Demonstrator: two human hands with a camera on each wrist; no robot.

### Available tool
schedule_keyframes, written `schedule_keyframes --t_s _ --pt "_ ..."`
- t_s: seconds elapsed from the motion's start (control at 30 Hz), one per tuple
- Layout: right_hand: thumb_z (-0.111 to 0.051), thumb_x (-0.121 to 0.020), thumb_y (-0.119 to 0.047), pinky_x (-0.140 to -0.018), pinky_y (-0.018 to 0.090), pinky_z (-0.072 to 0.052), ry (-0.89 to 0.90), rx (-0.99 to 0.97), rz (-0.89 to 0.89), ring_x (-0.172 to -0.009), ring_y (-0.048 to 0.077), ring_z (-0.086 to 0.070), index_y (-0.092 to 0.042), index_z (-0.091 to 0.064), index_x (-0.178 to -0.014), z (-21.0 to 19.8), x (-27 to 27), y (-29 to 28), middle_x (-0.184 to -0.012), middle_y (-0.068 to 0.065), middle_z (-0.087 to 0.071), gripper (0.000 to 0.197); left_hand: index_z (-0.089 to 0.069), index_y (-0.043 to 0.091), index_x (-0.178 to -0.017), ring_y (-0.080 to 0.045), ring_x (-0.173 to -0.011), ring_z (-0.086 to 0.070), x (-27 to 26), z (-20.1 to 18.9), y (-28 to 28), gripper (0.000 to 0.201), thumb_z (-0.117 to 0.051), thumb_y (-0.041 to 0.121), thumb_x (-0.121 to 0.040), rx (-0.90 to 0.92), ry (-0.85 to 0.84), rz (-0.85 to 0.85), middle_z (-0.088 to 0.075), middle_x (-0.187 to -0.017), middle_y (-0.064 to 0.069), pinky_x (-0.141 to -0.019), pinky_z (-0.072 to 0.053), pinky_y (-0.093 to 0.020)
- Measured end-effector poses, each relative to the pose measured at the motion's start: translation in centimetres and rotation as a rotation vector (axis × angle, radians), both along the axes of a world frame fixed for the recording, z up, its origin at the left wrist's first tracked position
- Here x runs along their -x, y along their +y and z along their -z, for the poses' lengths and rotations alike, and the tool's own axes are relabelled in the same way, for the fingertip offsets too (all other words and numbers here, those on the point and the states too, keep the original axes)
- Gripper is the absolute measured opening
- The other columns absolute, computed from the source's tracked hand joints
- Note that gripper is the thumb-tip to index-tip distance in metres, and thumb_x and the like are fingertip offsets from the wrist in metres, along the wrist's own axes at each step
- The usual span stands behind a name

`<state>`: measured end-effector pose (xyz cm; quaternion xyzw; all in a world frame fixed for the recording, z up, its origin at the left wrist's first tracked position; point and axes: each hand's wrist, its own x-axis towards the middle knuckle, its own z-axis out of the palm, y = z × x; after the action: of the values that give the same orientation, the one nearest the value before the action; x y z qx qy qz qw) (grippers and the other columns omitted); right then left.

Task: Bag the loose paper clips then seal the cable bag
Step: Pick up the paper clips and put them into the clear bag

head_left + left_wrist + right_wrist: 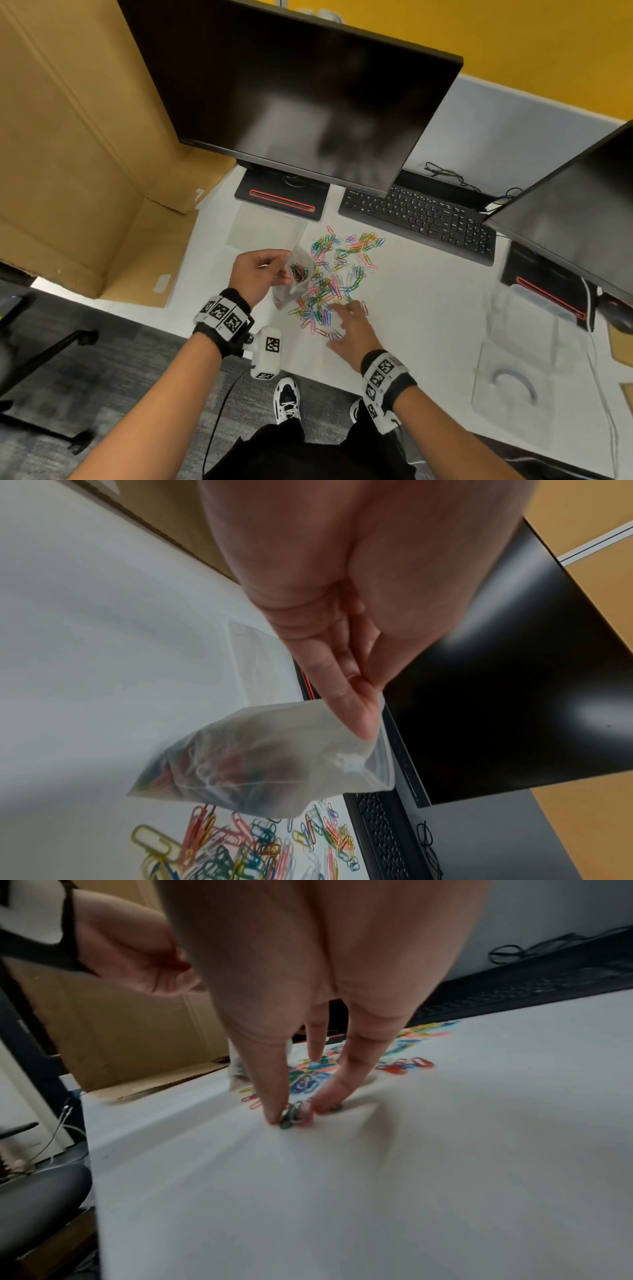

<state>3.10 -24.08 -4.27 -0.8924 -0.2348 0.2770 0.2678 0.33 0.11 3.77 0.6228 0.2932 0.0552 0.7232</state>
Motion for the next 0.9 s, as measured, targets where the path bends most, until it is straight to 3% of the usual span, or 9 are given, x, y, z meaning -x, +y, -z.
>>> schedule_keyframes --t_s 0.1,0.2,0.3,0.37,0.43,0.53,0.67,0.77,0.9 --pt "-0.064 -0.086 -0.011 -0.105 0.040 -0.044 -0.227 0.077 -0.170 -0.126 0.027 -0.038 -0.032 -0.035 -0.143 0.4 -0.1 2.4 -0.147 0.004 -0.025 0.068 -0.072 -0.003 -0.105 -0.030 -0.061 -0.062 0.2 0.0 0.1 0.017 -0.063 0.004 -0.093 0.006 0.001 -0.004 -0.064 -0.066 -0.012 -0.061 -0.060 -0.028" --pt "-0.054 -0.079 0.011 -0.089 0.042 -0.053 -0.400 0.167 -0.363 -0.122 0.033 -0.042 -0.024 -0.047 -0.137 0.5 -0.5 3.7 -0.149 0.008 -0.033 0.067 -0.072 -0.004 -0.105 -0.029 -0.060 -0.062 0.3 -0.1 0.2 0.017 -0.063 0.004 -0.093 0.014 -0.001 -0.010 -0.063 -0.067 -0.014 -0.060 -0.060 -0.027" --pt "-0.062 -0.073 0.014 -0.081 0.040 -0.057 -0.456 0.193 -0.400 -0.112 0.033 -0.056 -0.009 -0.063 -0.120 1.0 -1.5 3.5 -0.130 0.013 -0.055 0.053 -0.072 -0.003 -0.106 -0.026 -0.059 -0.063 0.4 -0.1 0.2 0.018 -0.064 0.005 -0.093 0.019 0.007 -0.004 -0.065 -0.068 -0.014 -0.062 -0.061 -0.029" --pt "-0.062 -0.080 0.005 -0.077 0.033 -0.056 -0.451 0.204 -0.347 -0.096 0.029 -0.063 -0.007 -0.070 -0.105 1.1 -2.6 3.1 -0.109 0.010 -0.063 0.029 -0.072 -0.003 -0.106 -0.024 -0.058 -0.064 0.4 0.0 0.1 0.017 -0.064 0.005 -0.092 0.023 0.008 0.002 -0.064 -0.070 -0.015 -0.061 -0.060 -0.028" --pt "-0.061 -0.084 -0.004 -0.076 0.026 -0.053 -0.372 0.105 -0.171 -0.085 0.022 -0.065 -0.009 -0.075 -0.091 0.7 -3.6 2.7 -0.094 0.005 -0.067 0.016 -0.072 -0.003 -0.105 -0.020 -0.057 -0.064 0.3 0.0 0.0 0.017 -0.064 0.004 -0.092 0.028 0.005 0.007 -0.064 -0.073 -0.017 -0.060 -0.060 -0.027" --pt "-0.071 -0.079 -0.006 -0.072 0.016 -0.052 -0.209 -0.122 0.222 -0.074 0.013 -0.066 -0.012 -0.078 -0.080 -1.1 -4.7 1.9 -0.081 0.000 -0.073 0.009 -0.073 -0.001 -0.104 -0.021 -0.058 -0.064 0.0 0.3 -0.2 0.016 -0.066 0.006 -0.091 0.029 0.008 0.020 -0.065 -0.073 -0.017 -0.061 -0.061 -0.028" --pt "-0.081 -0.072 -0.012 -0.077 0.023 -0.057 0.204 -0.464 0.706 -0.081 0.015 -0.072 -0.013 -0.079 -0.086 -4.6 -6.1 1.8 -0.085 0.003 -0.076 0.014 -0.074 0.001 -0.104 -0.020 -0.059 -0.065 -0.4 0.4 -0.6 0.016 -0.066 0.008 -0.091 0.015 0.019 0.041 -0.067 -0.075 -0.017 -0.063 -0.061 -0.030" --pt "-0.075 -0.076 -0.001 -0.083 0.030 -0.056 0.511 -0.805 0.797 -0.090 0.025 -0.072 -0.003 -0.074 -0.093 -7.8 -6.1 3.1 -0.095 0.014 -0.074 0.017 -0.073 0.001 -0.103 -0.017 -0.057 -0.064 -0.8 0.3 -1.2 0.015 -0.066 0.007 -0.092 0.000 0.030 0.046 -0.066 -0.072 -0.014 -0.061 -0.061 -0.027" --pt "-0.071 -0.080 0.002 -0.085 0.029 -0.057 0.606 -0.880 0.715 -0.091 0.022 -0.071 -0.002 -0.072 -0.097 -10.4 -5.7 5.5 -0.097 0.013 -0.074 0.018 -0.073 0.002 -0.101 -0.018 -0.056 -0.065 -1.4 0.4 -1.7 0.013 -0.064 0.005 -0.092 -0.014 0.044 0.061 -0.066 -0.066 -0.010 -0.063 -0.062 -0.029"
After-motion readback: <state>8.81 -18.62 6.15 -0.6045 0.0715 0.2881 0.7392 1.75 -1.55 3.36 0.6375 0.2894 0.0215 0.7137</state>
